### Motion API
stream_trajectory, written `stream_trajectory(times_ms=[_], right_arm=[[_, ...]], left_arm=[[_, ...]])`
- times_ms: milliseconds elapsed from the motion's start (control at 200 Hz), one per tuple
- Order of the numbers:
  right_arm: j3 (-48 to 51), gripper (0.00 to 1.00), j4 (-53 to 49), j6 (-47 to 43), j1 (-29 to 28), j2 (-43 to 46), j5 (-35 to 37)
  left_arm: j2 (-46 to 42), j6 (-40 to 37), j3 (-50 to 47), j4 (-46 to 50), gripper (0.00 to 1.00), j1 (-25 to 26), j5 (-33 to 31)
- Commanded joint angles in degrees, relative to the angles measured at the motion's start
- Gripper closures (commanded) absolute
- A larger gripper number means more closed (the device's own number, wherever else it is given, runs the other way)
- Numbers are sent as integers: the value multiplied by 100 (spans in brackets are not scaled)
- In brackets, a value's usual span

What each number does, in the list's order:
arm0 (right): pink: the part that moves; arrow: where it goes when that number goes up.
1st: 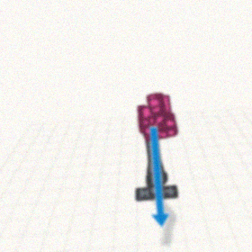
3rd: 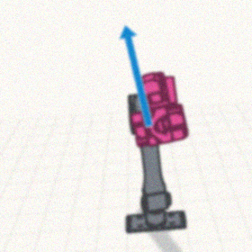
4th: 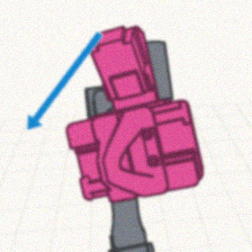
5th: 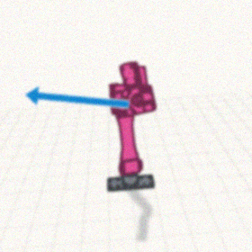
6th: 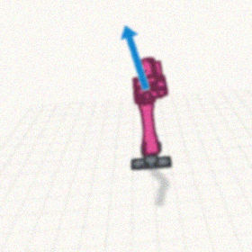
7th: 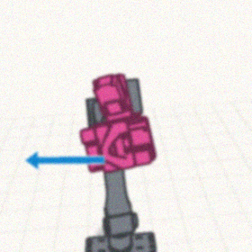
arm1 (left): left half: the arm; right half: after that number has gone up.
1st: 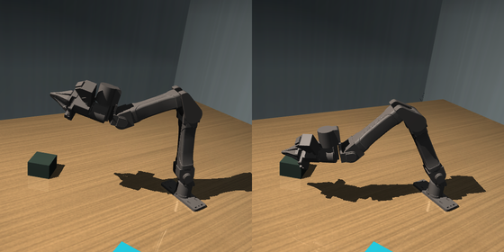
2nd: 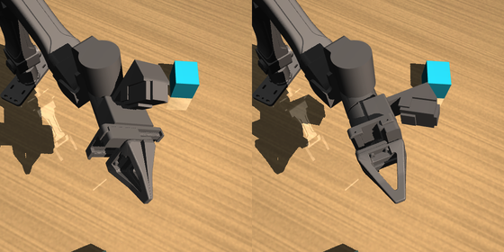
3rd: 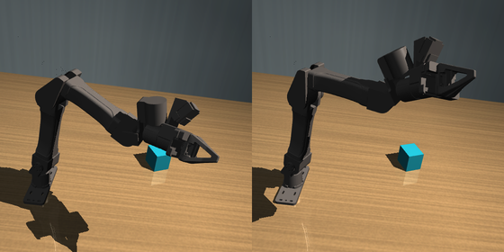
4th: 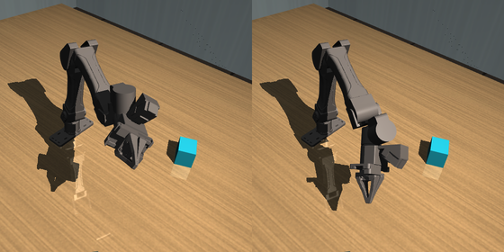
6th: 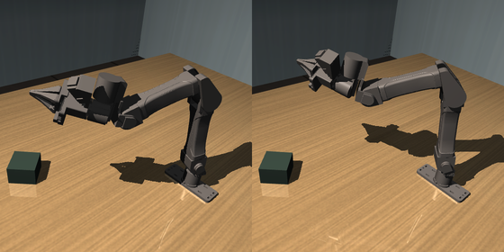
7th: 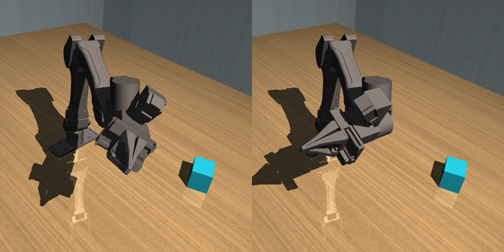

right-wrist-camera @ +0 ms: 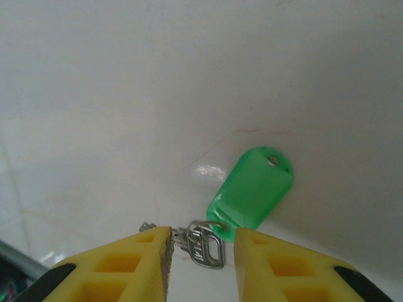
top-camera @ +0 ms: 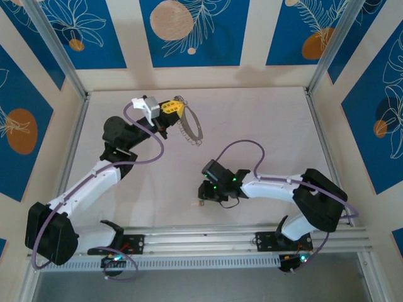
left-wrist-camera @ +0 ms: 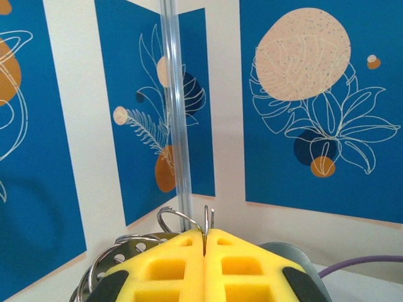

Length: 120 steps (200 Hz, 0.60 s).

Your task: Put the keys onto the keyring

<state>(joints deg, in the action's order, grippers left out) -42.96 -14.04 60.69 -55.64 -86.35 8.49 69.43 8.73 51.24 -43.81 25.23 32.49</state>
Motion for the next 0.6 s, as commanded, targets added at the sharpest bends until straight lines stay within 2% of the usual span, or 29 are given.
stream_trajectory(times_ms=[0,325,595], right_arm=[[-440,67,-675,618,-315,-309,716],[-1320,69,-1712,987,-840,-1007,1444],[-1488,73,-2038,1081,-940,-1183,1611]], left_arm=[[-73,172,8,-522,100,-190,20],[186,708,-12,-1233,100,-472,247],[290,957,-74,-1587,100,-581,323]])
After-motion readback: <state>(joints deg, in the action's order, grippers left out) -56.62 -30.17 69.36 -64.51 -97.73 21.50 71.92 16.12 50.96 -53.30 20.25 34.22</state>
